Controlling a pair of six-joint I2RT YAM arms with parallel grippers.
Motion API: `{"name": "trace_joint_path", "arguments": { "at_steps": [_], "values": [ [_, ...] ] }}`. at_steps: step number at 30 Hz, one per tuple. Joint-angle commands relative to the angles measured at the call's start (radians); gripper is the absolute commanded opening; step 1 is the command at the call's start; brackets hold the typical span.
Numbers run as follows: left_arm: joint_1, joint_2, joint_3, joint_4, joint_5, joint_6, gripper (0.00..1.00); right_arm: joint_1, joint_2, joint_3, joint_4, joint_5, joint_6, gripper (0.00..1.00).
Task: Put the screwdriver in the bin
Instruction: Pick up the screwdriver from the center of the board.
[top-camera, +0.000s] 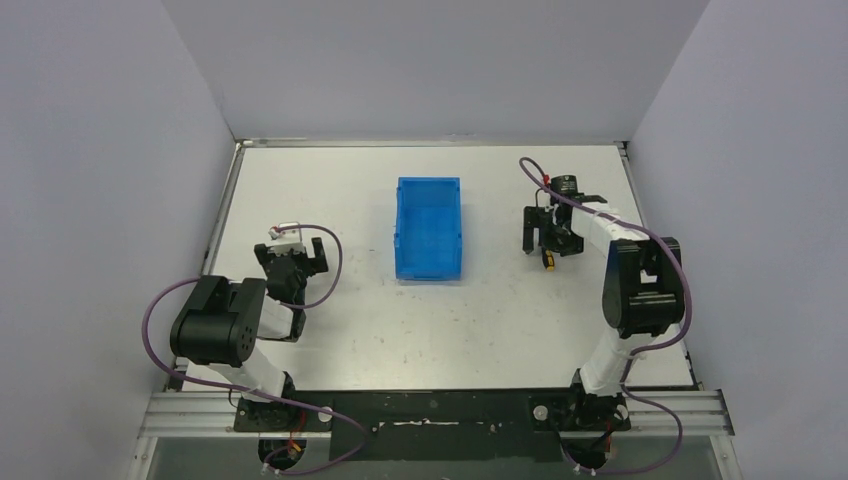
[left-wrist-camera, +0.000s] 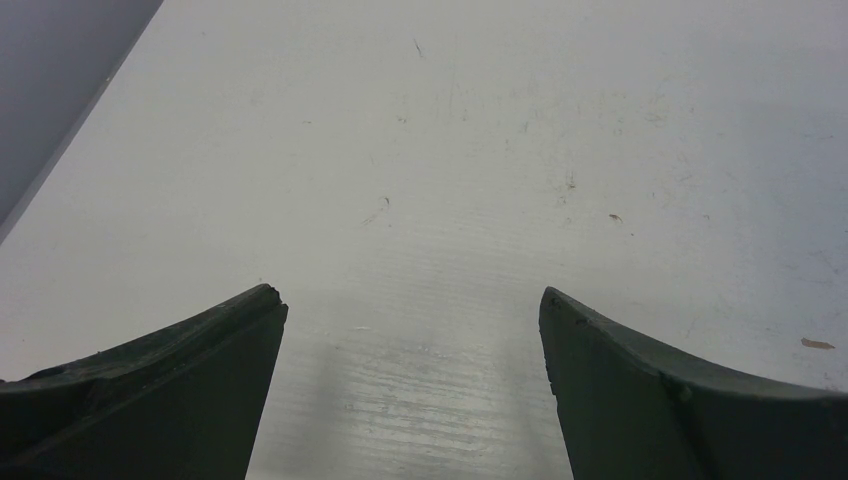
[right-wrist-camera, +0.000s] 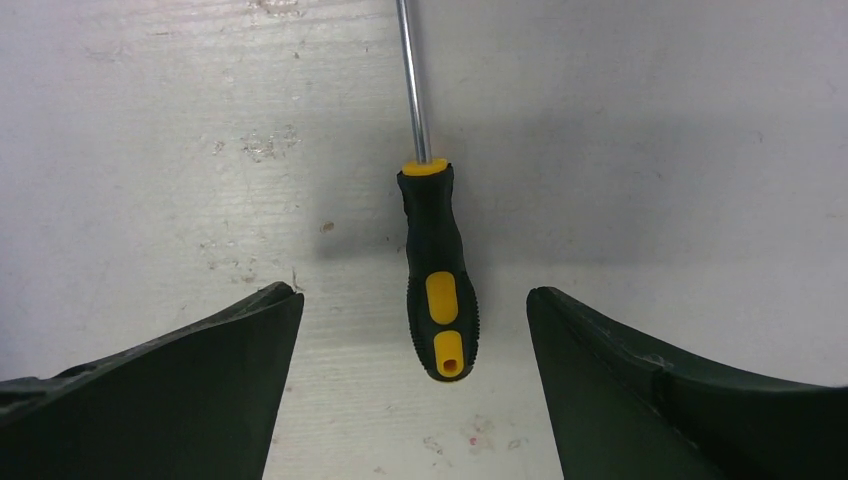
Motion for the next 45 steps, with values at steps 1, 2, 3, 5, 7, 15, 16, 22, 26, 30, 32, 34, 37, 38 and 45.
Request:
{"name": "trace_joint_path", "arguments": {
  "at_steps": [1, 2, 3, 5, 7, 15, 16, 22, 26, 30, 32, 34, 37, 38, 45],
  "values": [
    [0.001, -0.012, 0.010, 0.030, 0.004, 0.004, 0.97, -0.008, 0.029, 0.002, 0.050, 0.001, 0.007, 0.83],
    [0.001, -0.013, 0.010, 0.029, 0.005, 0.004, 0.97, -0.009, 0.036, 0.002, 0.049, 0.001, 0.007, 0.82],
    [0.001, -0.013, 0.010, 0.028, 0.004, 0.004, 0.97, -0.010, 0.040, 0.001, 0.049, 0.002, 0.007, 0.80],
    [0.001, -0.013, 0.010, 0.029, 0.004, 0.004, 0.97, -0.011, 0.040, -0.002, 0.051, 0.004, 0.008, 0.78],
    [0.001, -0.012, 0.010, 0.028, 0.004, 0.004, 0.97, -0.011, 0.041, -0.001, 0.049, 0.006, 0.008, 0.77],
    [0.001, -0.012, 0.010, 0.029, 0.004, 0.004, 0.97, -0.015, 0.068, 0.007, 0.030, 0.014, 0.009, 0.49],
    [0.001, -0.012, 0.010, 0.029, 0.004, 0.004, 0.97, -0.015, 0.069, 0.009, 0.028, 0.014, 0.008, 0.42],
    [0.000, -0.012, 0.010, 0.029, 0.004, 0.004, 0.97, -0.015, 0.042, 0.021, 0.012, 0.017, 0.008, 0.23],
    [0.001, -0.013, 0.010, 0.028, 0.004, 0.004, 0.97, -0.015, 0.015, 0.042, -0.013, 0.020, 0.010, 0.15],
    [0.001, -0.012, 0.010, 0.028, 0.004, 0.004, 0.97, -0.010, -0.031, 0.051, -0.038, 0.021, 0.020, 0.15],
    [0.001, -0.013, 0.010, 0.029, 0.004, 0.004, 0.97, -0.010, -0.062, 0.058, -0.054, 0.023, 0.024, 0.14],
    [0.000, -0.013, 0.010, 0.029, 0.004, 0.003, 0.97, -0.011, -0.084, 0.073, -0.076, 0.026, 0.025, 0.14],
    [0.001, -0.013, 0.010, 0.028, 0.004, 0.004, 0.97, -0.010, -0.115, 0.111, -0.116, 0.032, 0.022, 0.14],
    [0.001, -0.013, 0.010, 0.028, 0.004, 0.004, 0.97, -0.010, -0.123, 0.128, -0.132, 0.034, 0.022, 0.14],
    [0.001, -0.013, 0.010, 0.029, 0.004, 0.004, 0.97, -0.010, -0.185, 0.254, -0.237, 0.042, 0.028, 0.14]
  ]
}}
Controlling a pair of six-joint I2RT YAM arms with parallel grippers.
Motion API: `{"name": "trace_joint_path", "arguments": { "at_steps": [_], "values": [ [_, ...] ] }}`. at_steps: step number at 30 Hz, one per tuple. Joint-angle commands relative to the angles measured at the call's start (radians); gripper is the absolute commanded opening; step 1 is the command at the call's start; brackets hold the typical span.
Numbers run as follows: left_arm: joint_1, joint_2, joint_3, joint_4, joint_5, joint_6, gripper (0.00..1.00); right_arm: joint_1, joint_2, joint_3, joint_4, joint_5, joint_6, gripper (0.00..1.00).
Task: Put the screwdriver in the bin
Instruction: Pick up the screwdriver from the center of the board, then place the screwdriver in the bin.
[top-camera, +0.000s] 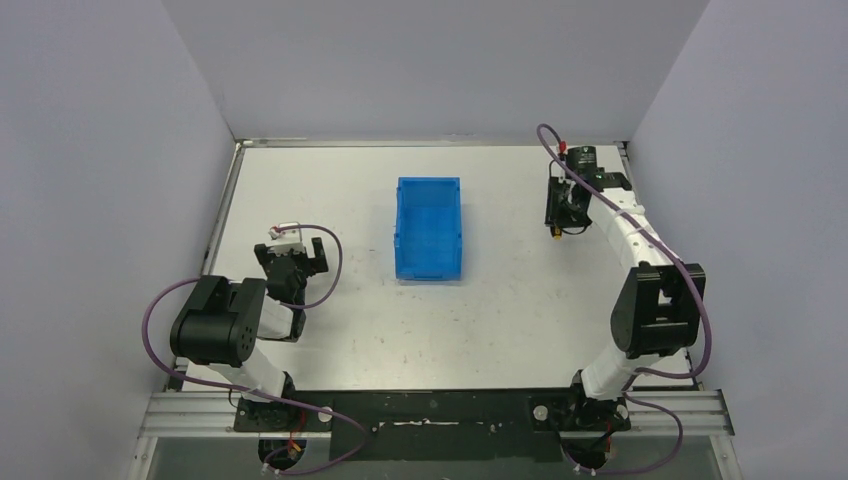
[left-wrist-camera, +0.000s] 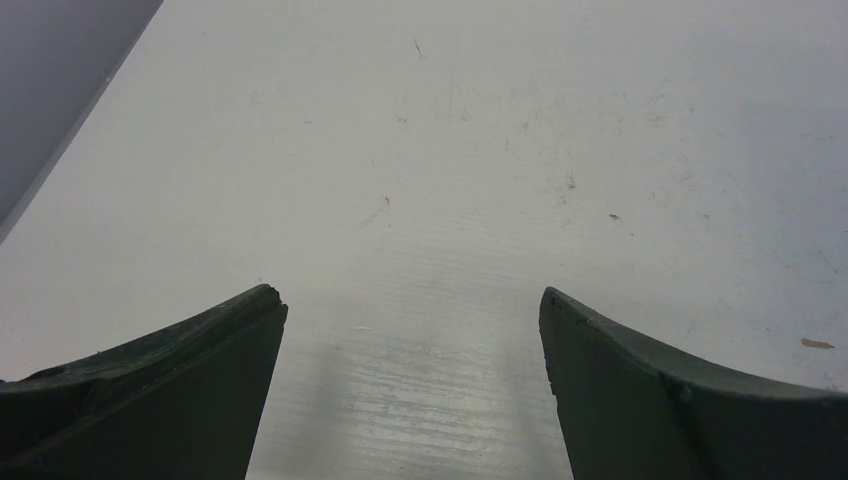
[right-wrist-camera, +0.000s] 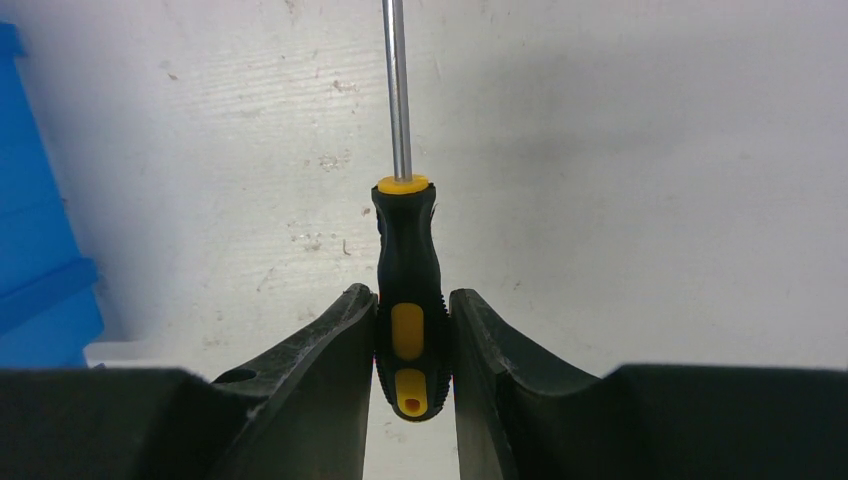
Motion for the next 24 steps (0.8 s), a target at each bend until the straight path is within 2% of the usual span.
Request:
{"name": "trace_joint_path", "arguments": {
  "at_steps": [1, 8, 16, 24],
  "values": [
    [0.002, -0.013, 0.010, 0.029, 0.004, 0.004, 0.97, -0.002, -0.076, 0.106, -0.086, 0.030, 0.017, 0.14],
    [0.001, -0.013, 0.010, 0.030, 0.003, 0.004, 0.97, 0.001, -0.115, 0.211, -0.162, 0.019, 0.047, 0.14],
    [0.001, -0.013, 0.010, 0.029, 0.003, 0.004, 0.97, 0.015, -0.126, 0.224, -0.169, 0.021, 0.099, 0.14],
    [0.001, -0.013, 0.010, 0.028, 0.003, 0.004, 0.97, 0.150, -0.089, 0.243, -0.138, 0.045, 0.198, 0.14]
  ]
}}
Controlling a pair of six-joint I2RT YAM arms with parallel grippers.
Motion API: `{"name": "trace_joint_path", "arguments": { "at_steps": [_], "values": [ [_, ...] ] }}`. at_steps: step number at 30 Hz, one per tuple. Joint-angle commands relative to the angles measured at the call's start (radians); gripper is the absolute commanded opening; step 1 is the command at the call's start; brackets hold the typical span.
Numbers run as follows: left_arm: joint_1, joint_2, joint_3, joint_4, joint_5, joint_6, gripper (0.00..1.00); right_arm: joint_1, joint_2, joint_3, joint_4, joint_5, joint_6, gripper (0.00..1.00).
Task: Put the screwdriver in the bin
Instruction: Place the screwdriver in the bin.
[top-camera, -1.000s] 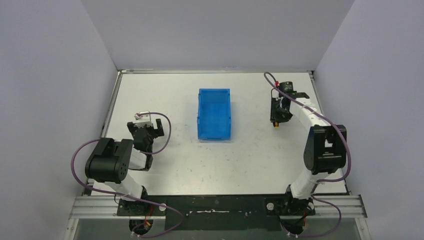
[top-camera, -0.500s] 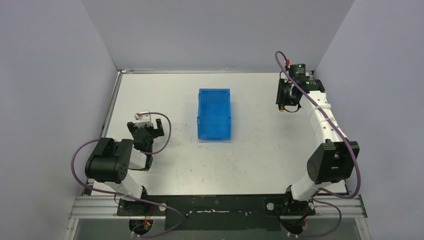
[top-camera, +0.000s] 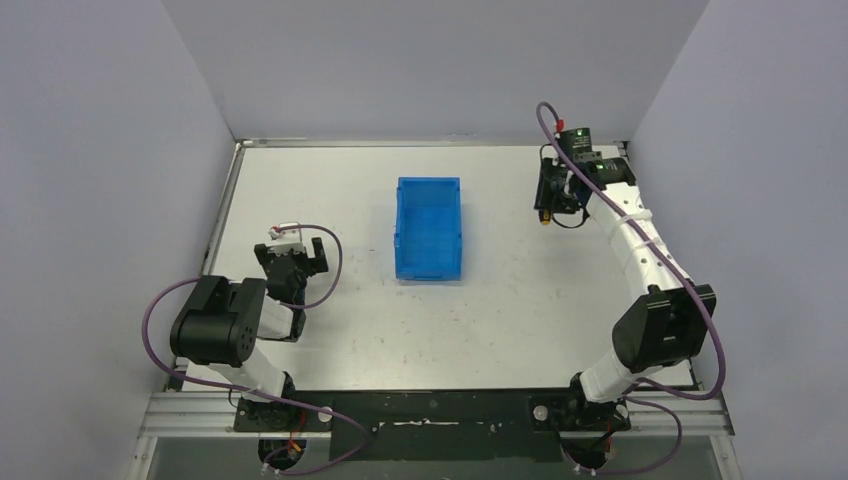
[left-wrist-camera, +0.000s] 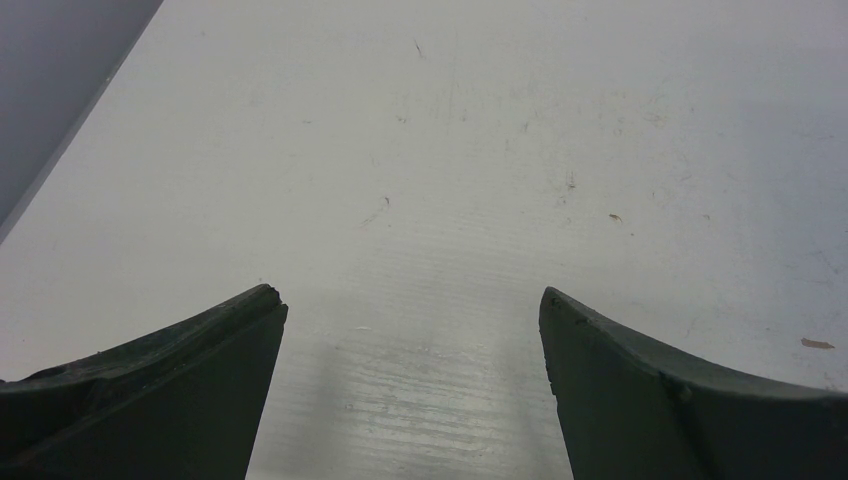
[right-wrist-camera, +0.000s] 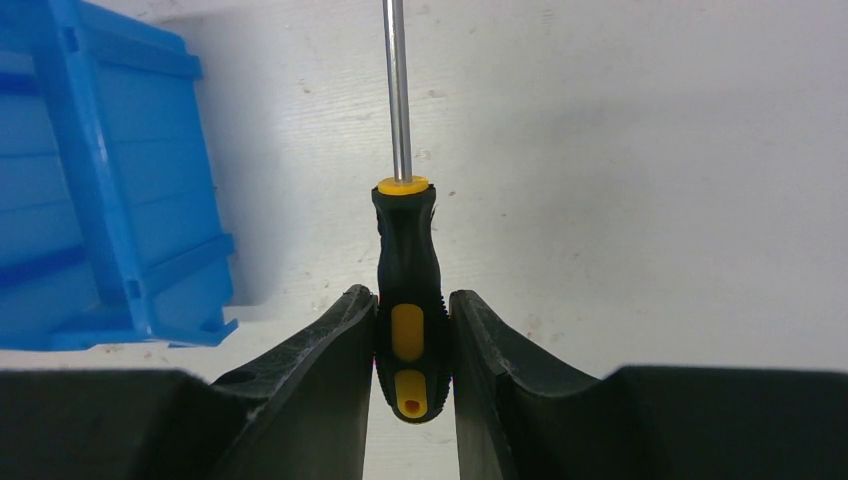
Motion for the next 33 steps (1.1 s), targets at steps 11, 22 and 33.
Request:
{"name": "trace_joint_path", "arguments": {
  "at_steps": [11, 22, 33],
  "values": [
    [0.001, -0.013, 0.010, 0.029, 0.004, 0.004, 0.97, 0.315, 0.133, 0.096, 0.101, 0.140, 0.254, 0.10],
    [0.001, -0.013, 0.010, 0.029, 0.003, 0.004, 0.97, 0.484, 0.242, 0.144, 0.207, 0.173, 0.375, 0.11],
    [0.001, -0.012, 0.011, 0.029, 0.003, 0.004, 0.97, 0.546, 0.356, 0.251, 0.228, 0.202, 0.438, 0.12]
  ]
}}
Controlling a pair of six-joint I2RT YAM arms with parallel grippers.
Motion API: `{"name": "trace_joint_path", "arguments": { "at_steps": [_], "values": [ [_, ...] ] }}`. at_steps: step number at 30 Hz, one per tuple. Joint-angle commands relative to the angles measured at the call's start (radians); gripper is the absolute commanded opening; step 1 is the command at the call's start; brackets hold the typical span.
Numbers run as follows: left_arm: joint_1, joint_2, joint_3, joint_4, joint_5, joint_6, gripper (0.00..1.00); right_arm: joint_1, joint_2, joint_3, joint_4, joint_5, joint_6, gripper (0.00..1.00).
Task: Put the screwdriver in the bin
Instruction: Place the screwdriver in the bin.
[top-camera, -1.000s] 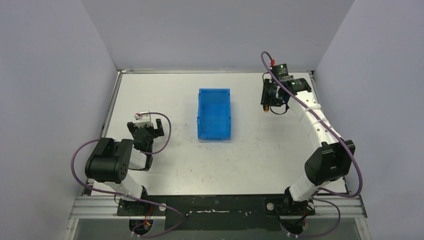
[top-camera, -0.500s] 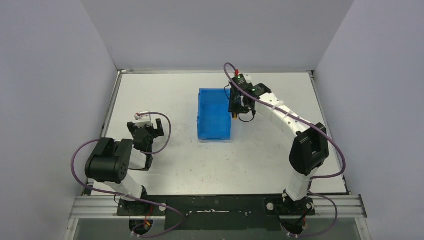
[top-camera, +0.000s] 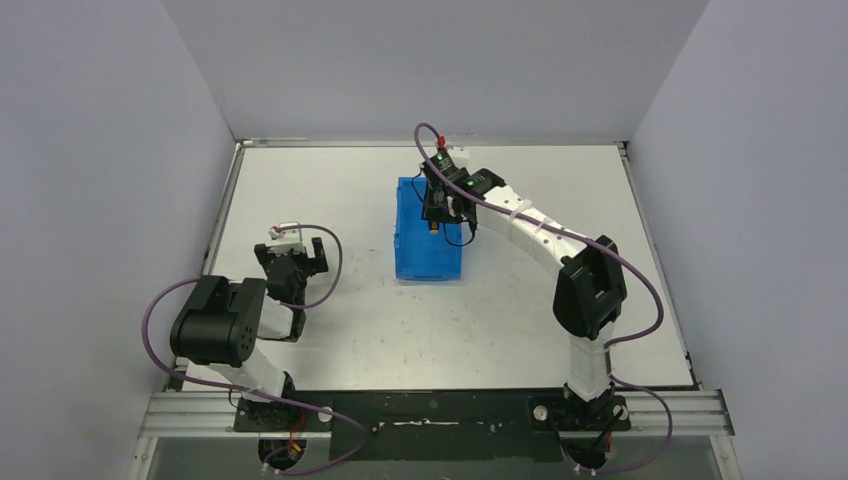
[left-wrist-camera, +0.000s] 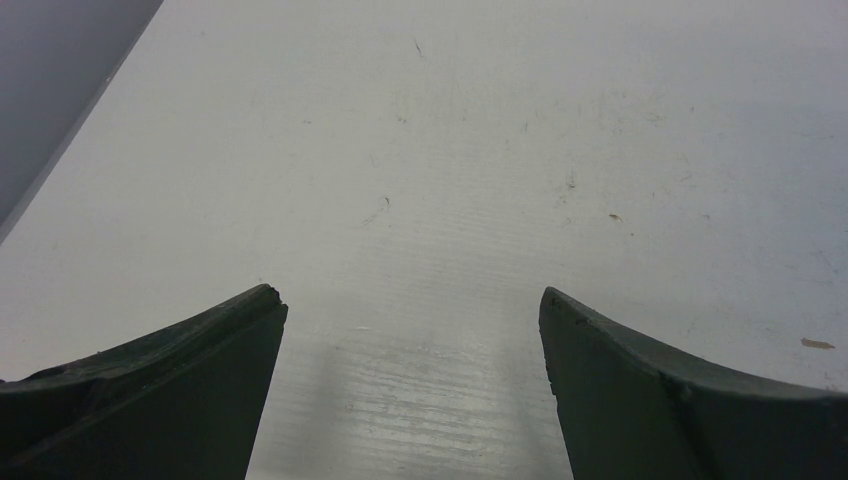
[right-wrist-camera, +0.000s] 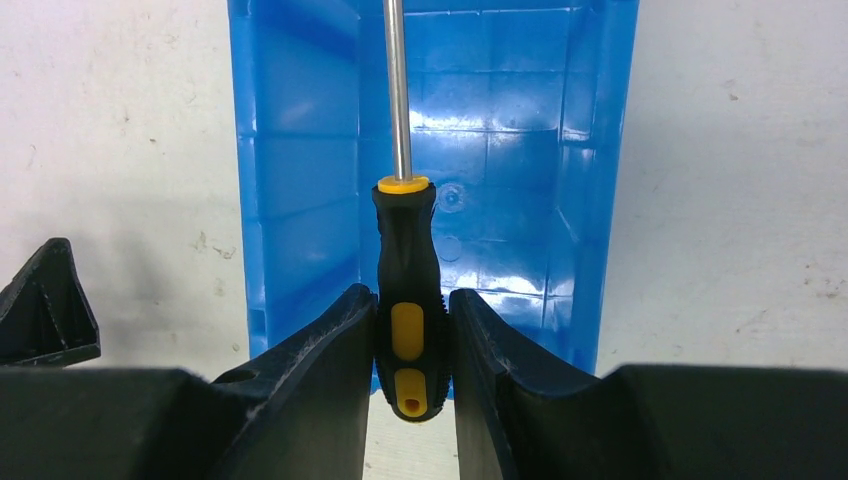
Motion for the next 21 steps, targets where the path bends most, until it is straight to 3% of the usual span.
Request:
{"name": "trace_joint_path", "arguments": {
  "at_steps": [1, 21],
  "values": [
    [0.001, -0.012, 0.010, 0.029, 0.004, 0.004, 0.97, 0.009, 0.009, 0.048, 0.047, 0.040, 0.046, 0.12],
    [0.001, -0.013, 0.010, 0.028, 0.003, 0.004, 0.97, 0.081, 0.021, -0.108, 0.132, 0.043, 0.106, 0.12]
  ]
}}
